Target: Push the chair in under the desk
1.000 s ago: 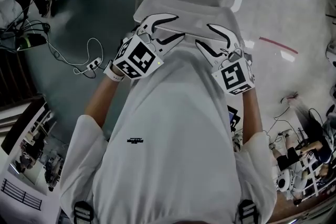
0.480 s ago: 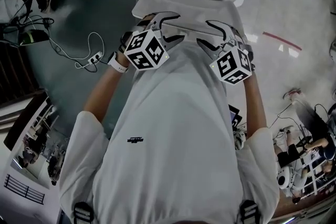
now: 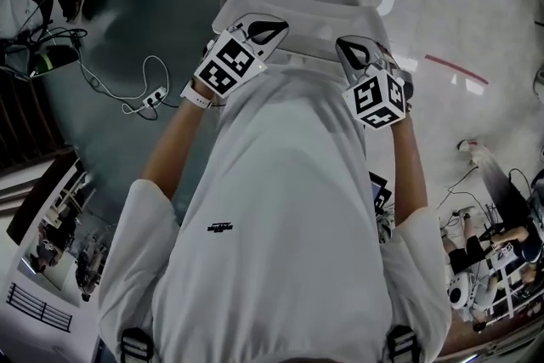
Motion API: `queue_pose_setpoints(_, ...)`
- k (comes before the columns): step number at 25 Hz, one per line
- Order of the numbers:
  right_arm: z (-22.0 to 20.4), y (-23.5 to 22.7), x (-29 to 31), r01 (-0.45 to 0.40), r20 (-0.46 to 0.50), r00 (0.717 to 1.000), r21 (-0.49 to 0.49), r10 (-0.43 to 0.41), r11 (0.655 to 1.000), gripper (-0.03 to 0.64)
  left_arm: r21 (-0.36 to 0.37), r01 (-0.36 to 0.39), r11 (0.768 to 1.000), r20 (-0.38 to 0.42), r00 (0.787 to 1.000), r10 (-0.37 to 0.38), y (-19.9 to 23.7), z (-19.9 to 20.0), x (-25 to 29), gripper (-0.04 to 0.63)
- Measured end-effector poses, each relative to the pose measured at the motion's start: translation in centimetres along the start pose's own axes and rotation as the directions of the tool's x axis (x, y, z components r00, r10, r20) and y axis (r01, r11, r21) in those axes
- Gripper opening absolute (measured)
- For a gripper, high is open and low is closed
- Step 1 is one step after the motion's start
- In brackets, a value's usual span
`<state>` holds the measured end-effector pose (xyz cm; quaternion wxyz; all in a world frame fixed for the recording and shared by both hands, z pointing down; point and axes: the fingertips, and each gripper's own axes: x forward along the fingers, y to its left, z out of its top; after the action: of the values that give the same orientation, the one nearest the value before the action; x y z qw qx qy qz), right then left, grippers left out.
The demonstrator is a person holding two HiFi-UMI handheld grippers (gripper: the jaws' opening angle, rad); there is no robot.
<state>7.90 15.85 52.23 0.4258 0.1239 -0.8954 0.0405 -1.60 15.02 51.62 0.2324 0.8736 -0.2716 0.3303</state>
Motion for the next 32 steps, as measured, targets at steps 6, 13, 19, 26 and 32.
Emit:
queue_pose_setpoints(6, 0.9, -0.7, -1.2, 0.005, 0.041, 0.999, 0.009, -0.005, 1.0, 0.009, 0.048, -0.008, 0.999, -0.032, 0.999, 0.009, -0.5, -0.9, -0.7, 0.006)
queue_pose_setpoints(13, 1.7, 2.4, -0.5, -0.09, 0.062, 0.994, 0.001, 0.09, 0.996, 0.112, 0.164, 0.098, 0.982, -0.121, 0.989, -0.079, -3.4, -2.2, 0.1, 0.146)
queue_pose_setpoints(19, -0.2, 5.0, 1.1, -0.203, -0.027, 0.979, -0.034, 0.202, 0.979, 0.23, 0.274, 0.148, 0.95, -0.244, 0.966, -0.08, -4.3, -4.8, 1.3, 0.236)
queue_pose_setpoints(26, -3.7, 5.0, 3.8, -0.176, -0.14, 0.977, -0.106, 0.16, 0.979, 0.22, 0.292, 0.086, 0.952, -0.251, 0.968, -0.011, -3.4, -5.1, 2.0, 0.227)
queue_pose_setpoints(32, -4.6, 4.8, 4.2, -0.145, -0.151, 0.981, -0.173, 0.12, 0.974, 0.095, 0.319, 0.07, 0.945, -0.284, 0.958, 0.024, -3.3, -5.1, 2.2, 0.227)
